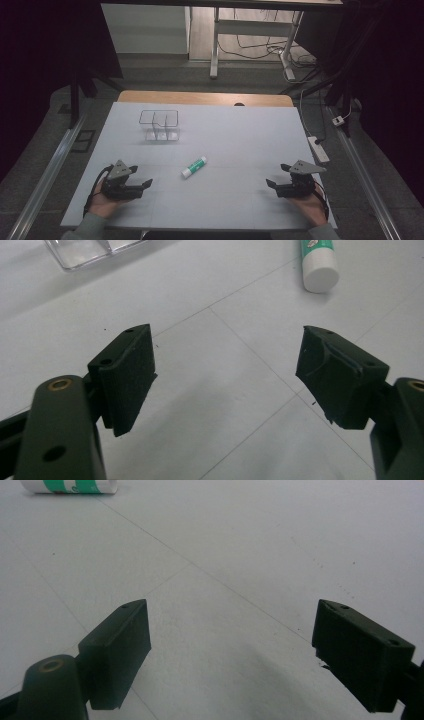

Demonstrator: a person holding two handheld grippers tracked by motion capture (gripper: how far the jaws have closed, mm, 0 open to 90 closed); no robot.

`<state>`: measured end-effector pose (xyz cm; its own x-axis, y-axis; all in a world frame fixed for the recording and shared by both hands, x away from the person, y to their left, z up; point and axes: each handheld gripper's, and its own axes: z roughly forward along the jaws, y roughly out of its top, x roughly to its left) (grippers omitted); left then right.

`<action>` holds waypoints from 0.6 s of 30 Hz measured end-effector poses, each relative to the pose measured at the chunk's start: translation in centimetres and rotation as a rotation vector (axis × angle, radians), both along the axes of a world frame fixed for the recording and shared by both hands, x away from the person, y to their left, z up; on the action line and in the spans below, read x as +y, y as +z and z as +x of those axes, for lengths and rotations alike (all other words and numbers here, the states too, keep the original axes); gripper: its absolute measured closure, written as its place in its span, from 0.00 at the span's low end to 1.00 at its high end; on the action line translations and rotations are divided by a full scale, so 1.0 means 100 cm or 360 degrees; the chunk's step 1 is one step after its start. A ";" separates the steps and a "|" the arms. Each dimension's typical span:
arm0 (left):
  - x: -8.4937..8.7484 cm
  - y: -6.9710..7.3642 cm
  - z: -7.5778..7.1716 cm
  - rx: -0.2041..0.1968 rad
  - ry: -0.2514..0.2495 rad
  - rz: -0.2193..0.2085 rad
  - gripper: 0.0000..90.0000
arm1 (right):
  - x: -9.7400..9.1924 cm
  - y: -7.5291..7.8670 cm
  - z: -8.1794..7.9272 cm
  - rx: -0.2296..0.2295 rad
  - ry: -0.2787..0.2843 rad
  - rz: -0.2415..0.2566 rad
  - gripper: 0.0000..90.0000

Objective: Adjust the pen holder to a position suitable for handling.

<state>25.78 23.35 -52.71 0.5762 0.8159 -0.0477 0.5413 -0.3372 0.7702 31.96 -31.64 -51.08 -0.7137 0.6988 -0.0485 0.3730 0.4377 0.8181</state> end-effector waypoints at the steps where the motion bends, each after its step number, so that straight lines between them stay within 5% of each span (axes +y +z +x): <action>1: 0.000 0.000 0.000 0.0000 0.0000 0.0000 0.26 | 0.000 0.000 0.000 0.0004 0.0007 0.0000 0.17; 18: 0.005 0.007 0.021 -0.0009 0.0084 0.0013 0.28 | -0.001 -0.001 0.001 0.0010 -0.0020 0.0000 0.17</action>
